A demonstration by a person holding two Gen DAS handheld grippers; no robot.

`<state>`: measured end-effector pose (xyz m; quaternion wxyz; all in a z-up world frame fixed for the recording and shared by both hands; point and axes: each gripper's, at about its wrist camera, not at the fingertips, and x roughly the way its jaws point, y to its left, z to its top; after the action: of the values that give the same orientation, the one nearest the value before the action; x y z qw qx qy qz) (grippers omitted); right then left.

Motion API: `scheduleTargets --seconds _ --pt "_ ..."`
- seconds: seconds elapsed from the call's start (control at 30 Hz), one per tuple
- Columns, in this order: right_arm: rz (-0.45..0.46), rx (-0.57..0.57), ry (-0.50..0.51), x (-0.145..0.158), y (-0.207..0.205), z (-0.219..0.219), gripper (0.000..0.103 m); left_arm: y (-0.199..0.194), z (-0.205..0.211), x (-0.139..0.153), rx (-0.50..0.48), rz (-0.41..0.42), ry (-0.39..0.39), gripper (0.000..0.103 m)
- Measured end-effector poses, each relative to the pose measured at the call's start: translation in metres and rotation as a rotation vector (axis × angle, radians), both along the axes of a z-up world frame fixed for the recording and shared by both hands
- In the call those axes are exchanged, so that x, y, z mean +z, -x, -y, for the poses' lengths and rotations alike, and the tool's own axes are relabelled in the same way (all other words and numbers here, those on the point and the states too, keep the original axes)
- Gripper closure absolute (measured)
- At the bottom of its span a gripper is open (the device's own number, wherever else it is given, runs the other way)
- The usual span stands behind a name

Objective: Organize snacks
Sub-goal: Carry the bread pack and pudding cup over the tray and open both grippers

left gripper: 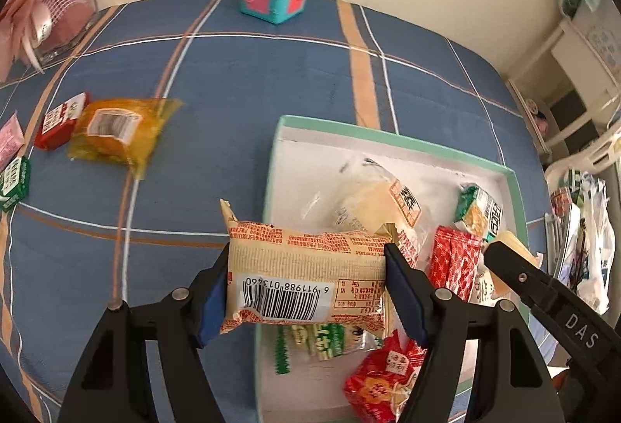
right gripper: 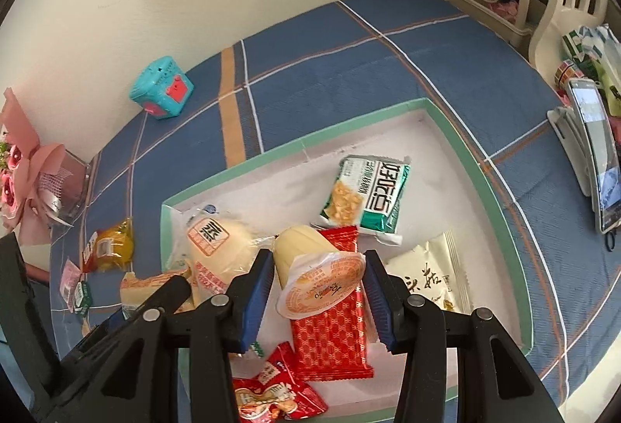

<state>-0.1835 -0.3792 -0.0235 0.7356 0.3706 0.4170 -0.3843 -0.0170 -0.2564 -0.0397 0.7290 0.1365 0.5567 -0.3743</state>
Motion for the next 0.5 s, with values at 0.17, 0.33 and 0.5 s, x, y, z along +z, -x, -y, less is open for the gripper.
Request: scheduleTargets --seconds 0.17,0.33,0.5 --pt "-0.016 0.005 -0.017 -0.0082 -0.0003 0.0021 0.053 0.0041 0.0053 -0.0019 -0.016 0.002 -0.001 0.029" --pt "-0.029 0.009 -0.024 -0.0111 -0.0015 0.003 0.053 0.0024 0.006 -0.0049 -0.012 -0.018 -0.002 0.029" --pt "-0.02 0.007 -0.019 -0.0077 -0.0012 0.0022 0.053 0.0026 0.0063 -0.0073 -0.014 -0.044 -0.014 0.027"
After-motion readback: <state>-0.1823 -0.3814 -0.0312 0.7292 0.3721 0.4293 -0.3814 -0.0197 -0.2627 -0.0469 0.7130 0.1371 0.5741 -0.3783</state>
